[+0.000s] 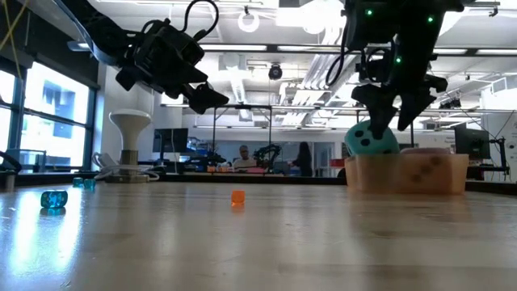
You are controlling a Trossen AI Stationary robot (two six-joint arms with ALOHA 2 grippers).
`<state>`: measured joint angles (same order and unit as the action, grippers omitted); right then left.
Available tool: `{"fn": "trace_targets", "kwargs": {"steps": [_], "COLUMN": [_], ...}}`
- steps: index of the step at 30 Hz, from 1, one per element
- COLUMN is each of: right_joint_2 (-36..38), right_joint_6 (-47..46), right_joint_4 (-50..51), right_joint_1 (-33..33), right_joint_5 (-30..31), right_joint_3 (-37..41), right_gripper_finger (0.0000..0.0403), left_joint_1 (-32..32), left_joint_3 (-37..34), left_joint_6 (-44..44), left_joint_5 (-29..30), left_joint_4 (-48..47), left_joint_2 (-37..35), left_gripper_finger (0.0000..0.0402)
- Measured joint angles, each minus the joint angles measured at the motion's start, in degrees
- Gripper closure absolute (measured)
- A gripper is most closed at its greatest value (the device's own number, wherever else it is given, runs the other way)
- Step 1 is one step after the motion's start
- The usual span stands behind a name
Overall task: Pick & Place Dice
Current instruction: Put the green large die into the orange bin
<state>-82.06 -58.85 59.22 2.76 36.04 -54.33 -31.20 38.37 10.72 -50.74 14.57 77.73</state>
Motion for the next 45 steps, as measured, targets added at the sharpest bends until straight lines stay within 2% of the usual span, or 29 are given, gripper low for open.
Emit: {"fn": "trace_targets", "kwargs": {"steps": [6,14,18,22,26,28,39,45], "right_joint_2": [0.0,0.0,0.0,0.0,0.99,1.55,0.02,0.02], "right_joint_6": [0.13,-0.12,0.33,0.81,0.08,0.0,-1.91,-2.48], "right_joint_4": [0.31,5.34,3.13,3.67,4.53,4.33,4.21,4.97], "right_joint_1": [0.0,-0.01,-0.44,-0.52,-0.22,0.35,7.86,9.05], "right_joint_5": [1.09,1.15,1.39,5.41,12.42,13.61,7.74,-1.15], "right_joint_3": [0.0,0.01,-0.26,-1.23,-2.16,-2.47,0.93,1.57], "right_gripper_finger": [0.0061,0.0059,0.0068,0.0082,0.0097,0.0104,0.0109,0.0109], "left_joint_1": [0.0,-0.02,0.0,-0.02,-0.02,-0.02,-0.02,-0.02], "left_joint_3": [0.0,0.02,0.02,0.02,0.02,0.02,0.02,0.02], "left_joint_6": [0.0,0.02,0.04,0.04,0.04,0.04,-0.02,-0.07], "left_joint_5": [0.0,0.09,1.6,2.3,2.58,2.62,2.62,2.6], "left_joint_4": [0.02,0.02,0.04,0.24,0.24,0.23,0.07,-0.04], "left_joint_2": [0.0,0.0,0.0,0.0,0.0,0.0,0.0,0.0], "left_gripper_finger": [0.0049,0.0049,0.0049,0.0049,0.0049,0.0049,0.0049,0.0049]}}
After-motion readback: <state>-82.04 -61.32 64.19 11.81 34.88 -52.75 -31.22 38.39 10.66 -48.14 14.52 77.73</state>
